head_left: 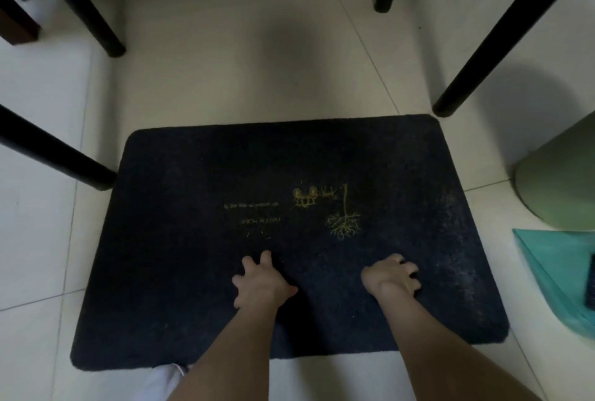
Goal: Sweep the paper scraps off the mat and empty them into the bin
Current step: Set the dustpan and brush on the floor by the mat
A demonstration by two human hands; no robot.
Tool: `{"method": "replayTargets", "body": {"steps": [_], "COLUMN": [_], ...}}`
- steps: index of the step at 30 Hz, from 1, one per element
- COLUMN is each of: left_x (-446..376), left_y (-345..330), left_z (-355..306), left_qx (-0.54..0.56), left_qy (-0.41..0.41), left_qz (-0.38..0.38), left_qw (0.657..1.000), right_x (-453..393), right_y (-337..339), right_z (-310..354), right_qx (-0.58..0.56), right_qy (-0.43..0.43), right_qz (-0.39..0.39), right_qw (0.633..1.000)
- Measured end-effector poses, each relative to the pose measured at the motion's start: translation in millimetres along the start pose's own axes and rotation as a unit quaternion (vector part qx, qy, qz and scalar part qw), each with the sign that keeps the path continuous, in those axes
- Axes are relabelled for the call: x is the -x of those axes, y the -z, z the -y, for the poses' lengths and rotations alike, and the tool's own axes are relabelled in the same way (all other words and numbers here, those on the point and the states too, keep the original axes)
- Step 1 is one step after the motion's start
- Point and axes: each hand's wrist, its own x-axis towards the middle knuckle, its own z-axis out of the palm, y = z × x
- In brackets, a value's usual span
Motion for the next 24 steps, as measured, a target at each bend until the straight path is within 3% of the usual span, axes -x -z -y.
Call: {"method": "replayTargets", "body": {"steps": [14,24], "left_x": [4.4,6.2], "left_y": [-20.3,-19.7], "left_z": [-13.1,-16.1], "left_qx": [-0.018,-0.022], "left_qy": [-0.014,-0.013], "left_qz": [-0.055,-0.052], "left_qw": [0.998,0.998], "right_x": [-26.8,-29.1], "right_y": [22.1,20.4], "right_z": [16.5,15.5], "right_qx": [0.043,0.049], "right_qy": [0.043,0.044], "right_qz": [-0.023,-0.035], "right_qw": [0.998,0.997]}}
